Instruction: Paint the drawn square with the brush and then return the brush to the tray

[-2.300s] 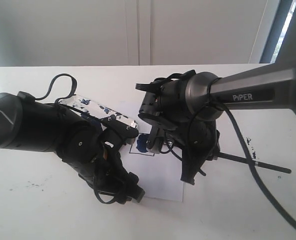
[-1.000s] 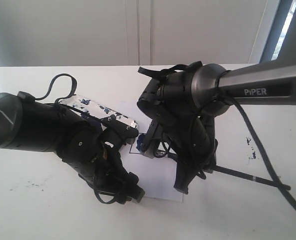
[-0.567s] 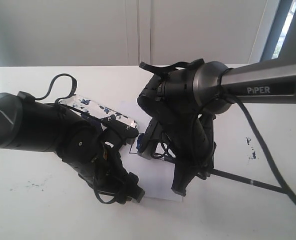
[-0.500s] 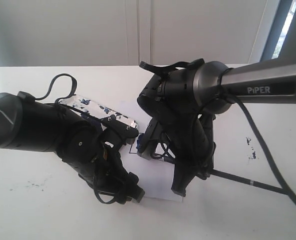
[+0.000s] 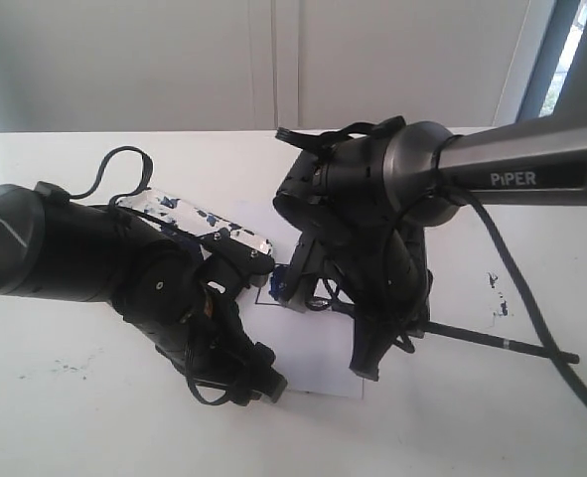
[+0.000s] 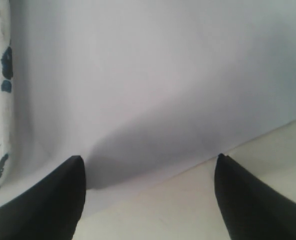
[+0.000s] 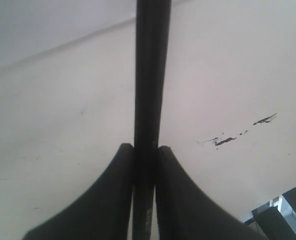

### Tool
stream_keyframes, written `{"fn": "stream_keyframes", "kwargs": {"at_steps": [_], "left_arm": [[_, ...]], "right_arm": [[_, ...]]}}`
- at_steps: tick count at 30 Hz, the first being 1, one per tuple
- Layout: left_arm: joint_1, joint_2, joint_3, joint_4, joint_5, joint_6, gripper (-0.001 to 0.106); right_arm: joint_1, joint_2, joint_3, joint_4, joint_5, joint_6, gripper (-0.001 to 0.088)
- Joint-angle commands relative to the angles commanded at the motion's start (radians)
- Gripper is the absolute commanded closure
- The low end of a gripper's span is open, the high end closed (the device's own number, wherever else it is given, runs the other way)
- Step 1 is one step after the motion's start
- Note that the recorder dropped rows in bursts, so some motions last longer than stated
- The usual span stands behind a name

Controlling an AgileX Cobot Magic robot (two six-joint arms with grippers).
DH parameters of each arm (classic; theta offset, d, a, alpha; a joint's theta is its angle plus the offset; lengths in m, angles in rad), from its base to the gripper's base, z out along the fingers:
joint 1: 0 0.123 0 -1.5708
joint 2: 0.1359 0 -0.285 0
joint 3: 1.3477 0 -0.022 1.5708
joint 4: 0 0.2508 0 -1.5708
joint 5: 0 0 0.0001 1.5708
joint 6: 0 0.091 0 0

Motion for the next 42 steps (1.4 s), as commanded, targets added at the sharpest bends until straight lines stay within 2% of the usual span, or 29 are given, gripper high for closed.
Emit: {"fn": "stream_keyframes", "kwargs": {"at_steps": [8,13,24,28,30,34,38,42], "left_arm": [[0.000,0.000,0.000,0.000,-0.004,0.000,0.030],[0.000,-0.002,0.000,0.002,-0.051,0.006,0.030],[0.000,-0.090,0.011,0.031,-0.104,0.010,0.030],[0.042,-0.092,0.068,0.031,-0.128,-0.004,0.030],[0.061,-0.094,0.082,0.031,-0.130,-0.004,0.030],[0.062,-0.094,0.084,0.031,-0.176,-0.008,0.030],[0.062,-0.092,0.084,0.031,-0.170,-0.008,0.030],[0.062,-0.092,0.084,0.031,-0.166,-0.008,0.030]], "right_arm": [[-0.017,0.000,0.000,-0.027,-0.018,0.017,0.0868],[-0.021,0.012,0.000,-0.029,-0.024,0.017,0.0868],[-0.022,0.030,0.000,-0.029,-0.024,0.029,0.0868],[-0.022,0.017,0.000,-0.010,-0.014,0.037,0.0868],[-0.015,0.003,0.000,-0.006,-0.007,0.037,0.0868],[0.026,-0.013,0.000,0.001,0.000,0.030,0.0868],[0.060,-0.013,0.000,-0.001,0.000,0.026,0.0868],[0.067,-0.011,0.000,-0.011,-0.025,0.026,0.0868]]}}
